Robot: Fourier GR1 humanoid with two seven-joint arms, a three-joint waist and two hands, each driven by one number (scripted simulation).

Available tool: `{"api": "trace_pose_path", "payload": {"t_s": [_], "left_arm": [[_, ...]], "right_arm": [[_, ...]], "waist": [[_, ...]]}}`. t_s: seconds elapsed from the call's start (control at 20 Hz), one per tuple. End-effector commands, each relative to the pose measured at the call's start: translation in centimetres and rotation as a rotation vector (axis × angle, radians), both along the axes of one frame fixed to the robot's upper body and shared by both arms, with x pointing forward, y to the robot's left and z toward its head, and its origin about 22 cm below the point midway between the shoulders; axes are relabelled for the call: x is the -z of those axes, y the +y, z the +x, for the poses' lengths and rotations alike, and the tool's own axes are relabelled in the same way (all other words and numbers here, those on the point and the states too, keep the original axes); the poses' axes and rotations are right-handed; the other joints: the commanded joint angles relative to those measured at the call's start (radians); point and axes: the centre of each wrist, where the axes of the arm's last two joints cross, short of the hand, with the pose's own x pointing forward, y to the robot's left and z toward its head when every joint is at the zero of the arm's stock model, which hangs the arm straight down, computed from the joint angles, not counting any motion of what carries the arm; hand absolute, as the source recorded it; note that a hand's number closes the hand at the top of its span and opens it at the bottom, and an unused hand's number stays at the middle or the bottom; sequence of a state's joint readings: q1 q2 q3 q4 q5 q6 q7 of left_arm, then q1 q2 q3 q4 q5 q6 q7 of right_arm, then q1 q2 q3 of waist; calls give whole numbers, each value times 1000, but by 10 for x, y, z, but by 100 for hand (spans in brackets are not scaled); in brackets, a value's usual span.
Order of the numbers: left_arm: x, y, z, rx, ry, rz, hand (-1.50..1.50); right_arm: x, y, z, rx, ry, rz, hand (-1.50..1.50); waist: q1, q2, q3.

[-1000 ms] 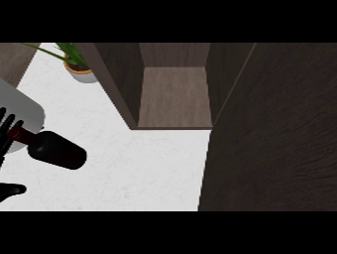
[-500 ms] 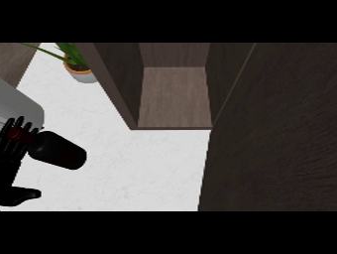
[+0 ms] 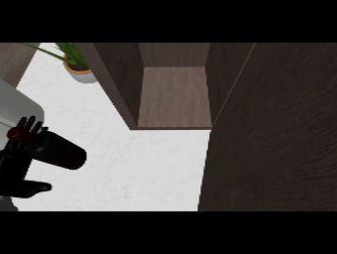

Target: Pick up the wine, place it into the cabinet and close the cabinet

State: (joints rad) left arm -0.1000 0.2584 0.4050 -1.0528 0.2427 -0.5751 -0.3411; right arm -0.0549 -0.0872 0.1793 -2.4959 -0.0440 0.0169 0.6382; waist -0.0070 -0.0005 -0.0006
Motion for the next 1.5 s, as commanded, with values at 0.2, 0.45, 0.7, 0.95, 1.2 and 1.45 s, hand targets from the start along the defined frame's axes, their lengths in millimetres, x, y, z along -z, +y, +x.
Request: {"api": "trace_pose_path", "payload": {"t_s": [0.2,0.45,0.7,0.95,1.2,1.45], "left_arm": [[27,-8,-10,2,28,11,-150],[28,-13,18,29,36,-1,-150],[35,-14,14,40,48,-14,-150],[50,-17,7,14,19,-51,-150],[49,-28,23,17,22,-78,-150],[54,-20,11,124,15,-146,150]], "right_arm": [[-21,1,-35,-1,-58,43,-150],[-27,-6,-17,-12,-65,21,-150],[-17,7,-22,-1,-55,9,-150],[-24,-14,-29,-9,-76,0,-150],[-21,-15,-19,-9,-61,5,-150],[-19,-1,-20,7,-50,19,-150]], "waist": [[0,-1,-1],[-1,1,0],[2,0,0],[-4,1,0],[-1,1,0],[0,0,0]]}}
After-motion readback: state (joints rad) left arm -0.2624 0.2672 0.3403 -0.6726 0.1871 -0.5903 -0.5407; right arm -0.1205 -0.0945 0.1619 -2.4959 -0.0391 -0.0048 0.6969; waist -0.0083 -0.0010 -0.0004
